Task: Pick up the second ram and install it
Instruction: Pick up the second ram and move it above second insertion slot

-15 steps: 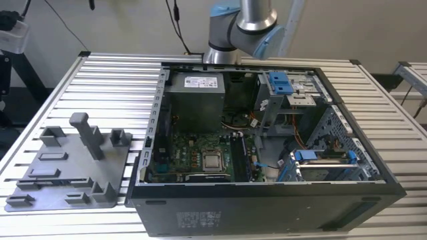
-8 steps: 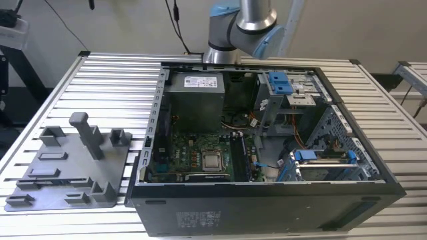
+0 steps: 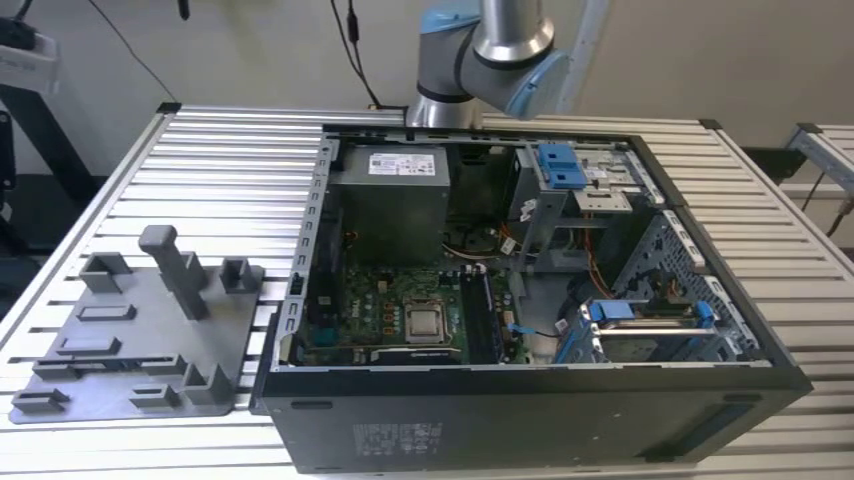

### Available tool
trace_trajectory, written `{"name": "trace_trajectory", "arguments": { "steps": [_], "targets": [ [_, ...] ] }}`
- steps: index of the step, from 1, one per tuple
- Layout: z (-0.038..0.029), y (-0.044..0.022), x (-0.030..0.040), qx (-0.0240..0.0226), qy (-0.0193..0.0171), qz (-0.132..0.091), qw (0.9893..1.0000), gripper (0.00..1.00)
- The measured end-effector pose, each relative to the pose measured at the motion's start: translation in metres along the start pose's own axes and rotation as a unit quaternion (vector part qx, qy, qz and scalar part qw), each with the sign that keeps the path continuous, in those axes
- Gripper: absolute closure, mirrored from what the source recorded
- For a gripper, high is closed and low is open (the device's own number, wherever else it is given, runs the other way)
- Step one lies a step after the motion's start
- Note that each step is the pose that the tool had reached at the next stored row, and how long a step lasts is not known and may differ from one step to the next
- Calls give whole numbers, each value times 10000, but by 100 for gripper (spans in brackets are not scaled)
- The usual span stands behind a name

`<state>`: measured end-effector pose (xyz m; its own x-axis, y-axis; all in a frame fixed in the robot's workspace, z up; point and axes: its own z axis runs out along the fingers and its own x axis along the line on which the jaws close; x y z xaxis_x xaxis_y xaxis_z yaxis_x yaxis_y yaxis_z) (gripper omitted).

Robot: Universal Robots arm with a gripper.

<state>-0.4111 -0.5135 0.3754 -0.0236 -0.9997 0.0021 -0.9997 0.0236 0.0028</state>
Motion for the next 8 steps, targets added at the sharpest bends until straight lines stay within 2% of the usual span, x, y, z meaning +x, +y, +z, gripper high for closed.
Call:
{"name": "trace_trajectory", "arguments": {
  "steps": [8],
  "targets": [
    [7, 0, 7, 0, 0, -38, 10000, 89]
  ]
}}
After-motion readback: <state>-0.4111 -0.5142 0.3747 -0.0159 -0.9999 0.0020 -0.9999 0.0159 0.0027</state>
